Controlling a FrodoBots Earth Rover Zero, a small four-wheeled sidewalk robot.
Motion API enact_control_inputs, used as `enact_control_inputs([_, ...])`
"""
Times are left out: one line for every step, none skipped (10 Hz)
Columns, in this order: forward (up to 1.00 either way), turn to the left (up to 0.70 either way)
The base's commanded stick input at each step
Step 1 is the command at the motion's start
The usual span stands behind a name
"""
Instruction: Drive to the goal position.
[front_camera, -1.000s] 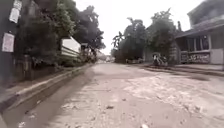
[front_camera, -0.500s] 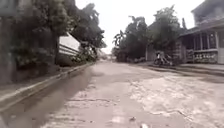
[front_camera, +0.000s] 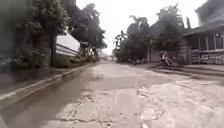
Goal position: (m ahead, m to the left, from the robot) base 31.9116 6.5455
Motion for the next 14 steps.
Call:
enact_control_inputs([1.0, 0.0])
enact_control_inputs([1.0, 0.0])
enact_control_inputs([1.0, 0.0])
enact_control_inputs([1.0, 0.0])
enact_control_inputs([1.0, 0.0])
enact_control_inputs([1.0, -0.02])
enact_control_inputs([1.0, -0.27])
enact_control_inputs([1.0, -0.24])
enact_control_inputs([1.0, -0.09])
enact_control_inputs([1.0, 0.0])
enact_control_inputs([1.0, 0.0])
enact_control_inputs([1.0, 0.0])
enact_control_inputs([1.0, 0.0])
enact_control_inputs([1.0, 0.0])
